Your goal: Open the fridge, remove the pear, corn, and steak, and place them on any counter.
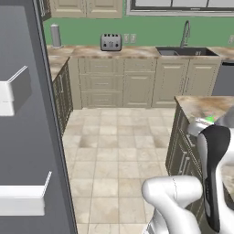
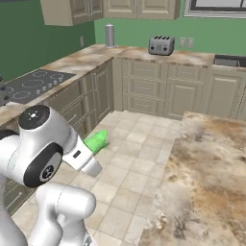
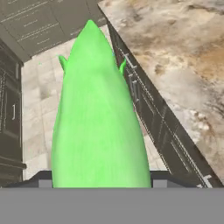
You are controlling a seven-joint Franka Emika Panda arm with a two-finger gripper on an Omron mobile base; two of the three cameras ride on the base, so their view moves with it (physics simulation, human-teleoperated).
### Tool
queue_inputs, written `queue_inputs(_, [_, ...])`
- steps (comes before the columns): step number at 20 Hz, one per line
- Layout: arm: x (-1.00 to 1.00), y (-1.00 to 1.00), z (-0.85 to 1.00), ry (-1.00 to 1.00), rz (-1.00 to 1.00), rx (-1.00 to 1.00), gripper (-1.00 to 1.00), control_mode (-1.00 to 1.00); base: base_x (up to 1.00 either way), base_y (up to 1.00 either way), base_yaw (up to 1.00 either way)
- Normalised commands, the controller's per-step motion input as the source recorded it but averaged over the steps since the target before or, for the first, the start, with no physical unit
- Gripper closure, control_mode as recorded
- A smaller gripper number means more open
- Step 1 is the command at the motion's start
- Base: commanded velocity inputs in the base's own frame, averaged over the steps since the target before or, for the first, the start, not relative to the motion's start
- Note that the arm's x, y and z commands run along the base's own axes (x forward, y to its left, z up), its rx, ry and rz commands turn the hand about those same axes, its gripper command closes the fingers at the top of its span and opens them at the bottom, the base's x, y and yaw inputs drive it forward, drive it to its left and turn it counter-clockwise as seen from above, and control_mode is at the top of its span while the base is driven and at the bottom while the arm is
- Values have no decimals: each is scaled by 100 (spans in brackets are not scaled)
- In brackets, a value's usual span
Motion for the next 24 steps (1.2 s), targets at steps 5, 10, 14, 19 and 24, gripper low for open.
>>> queue_inputs(5, [9, -100, -57, 4, -37, 0, 100, -100, 0, 0, 0])
queue_inputs(10, [0, -100, -50, 13, -23, 6, 100, -100, 0, 0, 0])
queue_inputs(14, [9, -100, -64, 9, -13, 17, 100, -100, 0, 0, 0])
queue_inputs(19, [30, -100, -76, 5, -1, 32, 100, -100, 0, 0, 0])
queue_inputs(24, [45, -100, -75, 0, -7, 11, 100, -100, 0, 0, 0])
